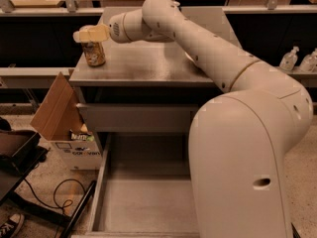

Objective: Pick orange can from middle drawer and place on counter

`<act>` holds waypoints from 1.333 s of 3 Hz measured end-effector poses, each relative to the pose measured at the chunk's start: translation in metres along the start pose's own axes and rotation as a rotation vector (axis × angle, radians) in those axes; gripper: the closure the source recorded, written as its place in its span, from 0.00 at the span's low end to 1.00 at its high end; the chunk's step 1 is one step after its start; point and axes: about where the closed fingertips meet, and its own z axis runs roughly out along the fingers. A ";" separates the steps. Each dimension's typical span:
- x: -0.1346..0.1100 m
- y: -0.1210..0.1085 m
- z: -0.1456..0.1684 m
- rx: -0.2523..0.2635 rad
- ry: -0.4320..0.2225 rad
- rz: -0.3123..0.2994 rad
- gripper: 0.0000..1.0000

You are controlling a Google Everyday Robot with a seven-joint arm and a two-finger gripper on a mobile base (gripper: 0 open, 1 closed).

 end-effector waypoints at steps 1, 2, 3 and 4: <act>-0.009 -0.030 -0.032 -0.018 -0.002 -0.023 0.00; -0.054 -0.043 -0.108 -0.007 -0.010 -0.070 0.00; -0.106 -0.053 -0.208 0.076 -0.094 -0.100 0.00; -0.138 -0.066 -0.276 0.207 -0.200 -0.085 0.00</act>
Offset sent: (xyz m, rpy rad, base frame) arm 0.0087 -0.1986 0.1774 -0.0442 -0.1189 0.0323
